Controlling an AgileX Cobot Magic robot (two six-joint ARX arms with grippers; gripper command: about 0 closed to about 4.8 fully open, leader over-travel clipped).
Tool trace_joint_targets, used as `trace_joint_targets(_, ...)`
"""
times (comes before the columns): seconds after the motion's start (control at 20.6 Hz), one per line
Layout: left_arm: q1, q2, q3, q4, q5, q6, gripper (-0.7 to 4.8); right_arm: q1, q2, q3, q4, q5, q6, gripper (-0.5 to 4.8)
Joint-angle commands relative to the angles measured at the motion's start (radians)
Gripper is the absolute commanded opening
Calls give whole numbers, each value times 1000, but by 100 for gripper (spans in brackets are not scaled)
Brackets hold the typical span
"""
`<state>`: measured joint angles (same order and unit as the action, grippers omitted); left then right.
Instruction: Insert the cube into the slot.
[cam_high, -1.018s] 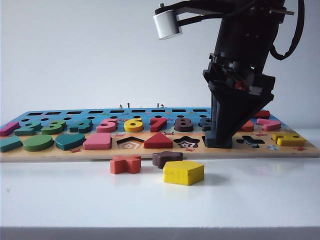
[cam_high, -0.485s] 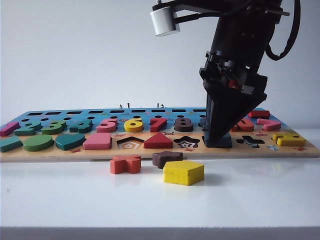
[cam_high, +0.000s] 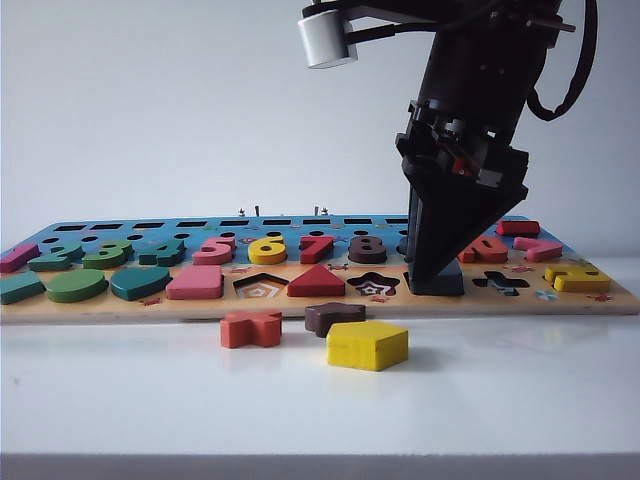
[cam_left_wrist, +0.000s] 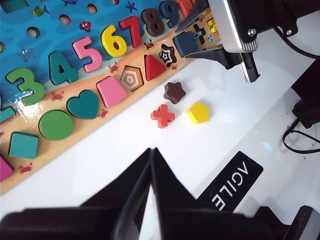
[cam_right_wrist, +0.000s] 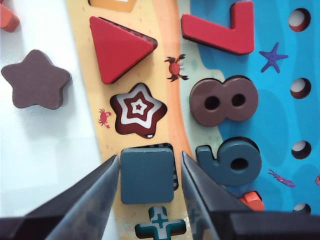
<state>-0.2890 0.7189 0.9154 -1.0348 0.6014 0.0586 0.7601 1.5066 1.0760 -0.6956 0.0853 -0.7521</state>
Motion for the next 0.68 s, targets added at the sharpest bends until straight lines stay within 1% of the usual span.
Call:
trace_joint_targets(0.05, -1, -1, 5, 16, 8, 4, 17, 2, -19, 9, 19, -19, 12, 230)
trace_joint_targets(0.19, -1, -1, 5, 16, 8, 4, 17, 2, -44, 9, 53, -29, 62, 230)
trace_joint_targets(0.29, -1, -1, 5, 21, 8, 2, 17, 1, -68, 10, 72, -29, 115, 216)
trace_joint_targets(0.34, -1, -1, 5, 21, 8, 2, 17, 1, -84, 10, 84, -26, 157, 189)
trace_joint_targets(0.39, -1, -1, 5, 21, 8, 2, 17, 1, -91, 9, 87, -23, 174, 176)
trace_joint_targets(0.44, -1, -1, 5, 21, 8, 2, 17, 0, -103, 9, 93, -12, 197, 135)
trace_joint_targets(0.53, -1, -1, 5, 21, 8, 1, 17, 0, -115, 9, 97, 10, 229, 73)
trace_joint_targets(0.58, -1, -1, 5, 21, 8, 1, 17, -1, -122, 9, 97, 42, 268, 26)
trace_joint_targets(0.63, -1, -1, 5, 21, 8, 1, 17, -1, -124, 9, 92, 85, 336, -5)
trace_joint_targets(0.68, -1, -1, 5, 21, 8, 1, 17, -1, -124, 9, 82, 101, 395, -6)
